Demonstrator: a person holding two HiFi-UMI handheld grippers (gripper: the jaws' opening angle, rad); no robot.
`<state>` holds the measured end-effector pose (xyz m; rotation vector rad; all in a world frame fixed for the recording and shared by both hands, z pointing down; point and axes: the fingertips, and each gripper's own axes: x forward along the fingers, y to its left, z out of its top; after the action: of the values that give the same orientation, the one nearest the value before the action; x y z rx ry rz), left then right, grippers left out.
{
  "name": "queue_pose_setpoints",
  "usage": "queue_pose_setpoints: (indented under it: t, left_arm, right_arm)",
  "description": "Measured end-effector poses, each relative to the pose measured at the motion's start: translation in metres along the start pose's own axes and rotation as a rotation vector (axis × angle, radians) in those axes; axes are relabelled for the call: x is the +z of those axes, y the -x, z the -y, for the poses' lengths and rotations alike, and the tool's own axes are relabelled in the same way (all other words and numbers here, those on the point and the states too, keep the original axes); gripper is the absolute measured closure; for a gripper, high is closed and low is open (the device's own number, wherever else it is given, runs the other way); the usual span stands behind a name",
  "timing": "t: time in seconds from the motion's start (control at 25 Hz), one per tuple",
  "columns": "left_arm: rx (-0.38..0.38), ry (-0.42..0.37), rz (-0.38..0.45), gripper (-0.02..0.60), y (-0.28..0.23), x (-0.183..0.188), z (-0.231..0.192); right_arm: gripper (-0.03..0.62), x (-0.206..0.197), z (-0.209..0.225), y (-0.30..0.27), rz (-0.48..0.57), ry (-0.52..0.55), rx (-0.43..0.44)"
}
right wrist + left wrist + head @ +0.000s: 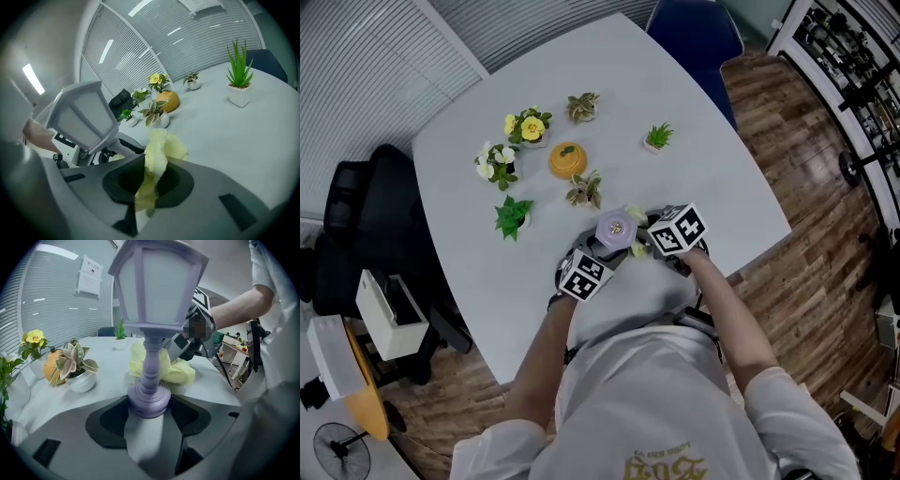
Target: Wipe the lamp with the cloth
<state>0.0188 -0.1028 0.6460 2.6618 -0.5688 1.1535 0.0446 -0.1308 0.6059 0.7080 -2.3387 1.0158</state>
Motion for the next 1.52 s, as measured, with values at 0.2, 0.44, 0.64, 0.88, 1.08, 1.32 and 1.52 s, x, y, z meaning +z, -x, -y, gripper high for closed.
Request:
queue_pose_setpoints:
  t: [0.2, 0.44, 0.64, 0.88, 1.08, 1.32, 1.52]
  left_arm:
    - [0.000, -0.003, 0.004, 0.291, 0.000, 0.002, 0.000]
    - [0.002, -0.003, 0.003, 0.291, 0.000, 0.002, 0.000]
    - [0.005, -0.002, -0.001, 0.291, 0.000, 0.002, 0.000]
    - [0.004, -0.003, -0.002, 0.290, -0.001, 0.001, 0.000]
    - [0.003, -0.002, -0.002, 0.290, -0.001, 0.002, 0.000]
    - [0.008, -0.002, -0.003, 0.290, 0.000, 0.001, -0.001]
    - [0.007, -0.002, -0.005, 0.290, 0.000, 0.002, 0.000]
  right_arm:
    - [0.543, 0.004, 0.001, -0.003, 0.006, -0.017, 0.034]
    - [0.543, 0.008, 0.002, -0.006, 0.007, -0.010, 0.082]
    - [0.543, 0.017, 0.004, -0.015, 0.024, -0.034, 0.104]
    - [0.543, 0.021, 0.002, -0.021, 0.021, -0.048, 0.147]
    - [0.543, 0.027, -0.003, -0.016, 0.061, -0.076, 0.199]
    - [0.543, 0.034, -0.015, -0.003, 0.113, -0.114, 0.284]
    - [0.543, 0.033, -0.018, 0.004, 0.115, -0.133, 0.314]
